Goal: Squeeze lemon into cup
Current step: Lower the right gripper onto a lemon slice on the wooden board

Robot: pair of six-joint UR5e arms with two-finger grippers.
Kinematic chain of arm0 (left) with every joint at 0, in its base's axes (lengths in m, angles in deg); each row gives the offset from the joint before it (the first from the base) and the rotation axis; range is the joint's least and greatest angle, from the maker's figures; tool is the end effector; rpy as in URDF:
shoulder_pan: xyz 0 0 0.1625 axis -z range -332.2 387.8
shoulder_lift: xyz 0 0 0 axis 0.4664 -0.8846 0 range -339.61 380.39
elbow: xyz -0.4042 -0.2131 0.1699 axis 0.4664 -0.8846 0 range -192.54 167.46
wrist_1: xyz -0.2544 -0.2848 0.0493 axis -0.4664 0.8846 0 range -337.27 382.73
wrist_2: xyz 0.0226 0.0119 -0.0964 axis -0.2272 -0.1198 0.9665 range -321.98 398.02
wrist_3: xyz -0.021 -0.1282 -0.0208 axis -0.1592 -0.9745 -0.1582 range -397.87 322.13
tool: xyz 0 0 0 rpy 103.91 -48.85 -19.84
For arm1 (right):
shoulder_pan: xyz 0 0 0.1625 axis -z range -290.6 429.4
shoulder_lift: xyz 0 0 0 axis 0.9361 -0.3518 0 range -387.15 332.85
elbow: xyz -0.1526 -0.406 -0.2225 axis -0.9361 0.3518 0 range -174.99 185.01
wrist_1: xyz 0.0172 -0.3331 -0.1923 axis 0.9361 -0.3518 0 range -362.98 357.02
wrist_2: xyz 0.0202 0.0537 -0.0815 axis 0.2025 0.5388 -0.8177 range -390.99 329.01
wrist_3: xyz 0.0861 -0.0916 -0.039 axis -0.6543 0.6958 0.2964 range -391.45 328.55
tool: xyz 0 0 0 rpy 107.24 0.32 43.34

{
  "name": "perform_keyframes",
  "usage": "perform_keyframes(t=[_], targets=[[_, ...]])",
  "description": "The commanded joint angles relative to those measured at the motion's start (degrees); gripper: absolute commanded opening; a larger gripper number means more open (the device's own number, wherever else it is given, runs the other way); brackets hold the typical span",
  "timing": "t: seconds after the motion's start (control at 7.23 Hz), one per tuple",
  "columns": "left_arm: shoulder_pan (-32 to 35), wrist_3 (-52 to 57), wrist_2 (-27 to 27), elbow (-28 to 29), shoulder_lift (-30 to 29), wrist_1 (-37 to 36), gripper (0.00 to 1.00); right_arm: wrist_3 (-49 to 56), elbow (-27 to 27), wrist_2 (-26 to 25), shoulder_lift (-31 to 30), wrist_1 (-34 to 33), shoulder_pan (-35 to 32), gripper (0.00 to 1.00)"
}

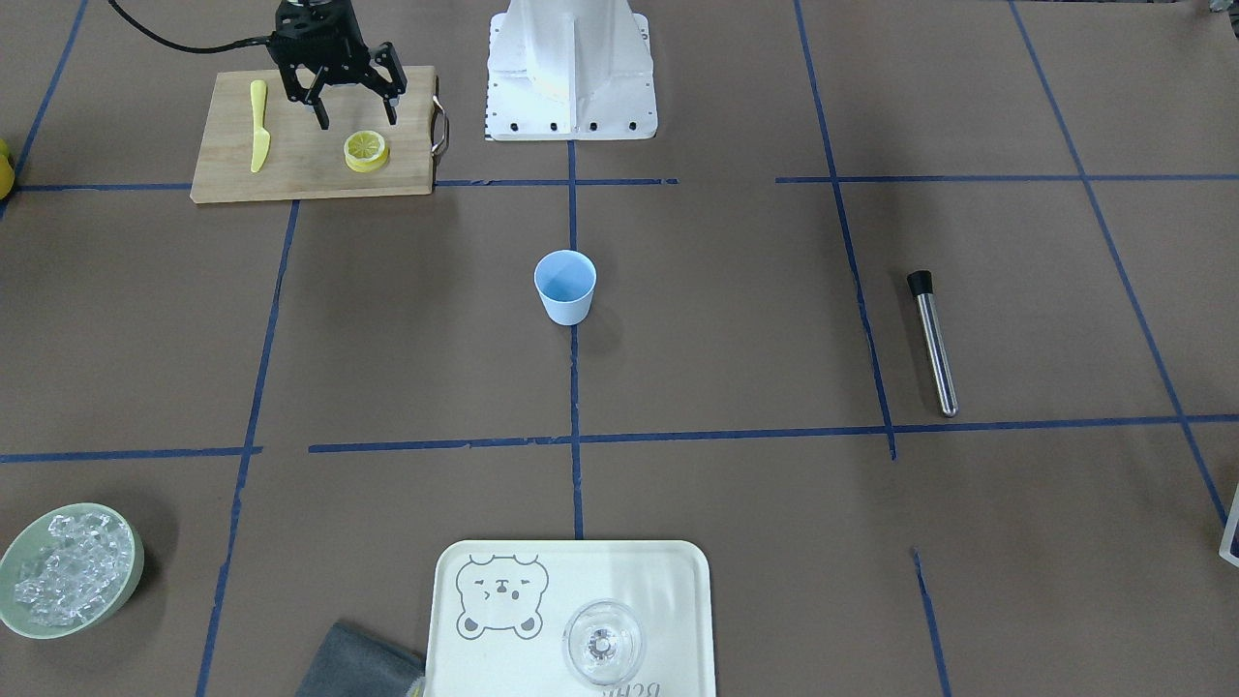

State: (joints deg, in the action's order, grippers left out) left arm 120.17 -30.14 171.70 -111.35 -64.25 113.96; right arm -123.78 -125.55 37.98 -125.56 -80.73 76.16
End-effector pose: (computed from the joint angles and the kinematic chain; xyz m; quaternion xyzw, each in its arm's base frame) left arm -0.0599 -0.4201 0.7128 0.0704 0.3669 0.0585 0.9257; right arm -0.4102 -0.1331 0.4706 0.1389 -0.3837 0.0338 0.9123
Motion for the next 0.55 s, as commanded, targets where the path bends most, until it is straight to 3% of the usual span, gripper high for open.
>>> perform_keyframes(t=[0.0, 0.41], targets=[[0.0, 0.0, 0.0, -0.1, 0.0, 0.0, 1.0, 0.6, 2.3, 0.2, 1.8, -0.6, -0.3, 0.98], [0.0, 0.0, 0.0, -0.2, 0.0, 0.1, 1.0, 1.8, 2.5, 1.2, 0.8, -0.1, -0.6, 0.94]])
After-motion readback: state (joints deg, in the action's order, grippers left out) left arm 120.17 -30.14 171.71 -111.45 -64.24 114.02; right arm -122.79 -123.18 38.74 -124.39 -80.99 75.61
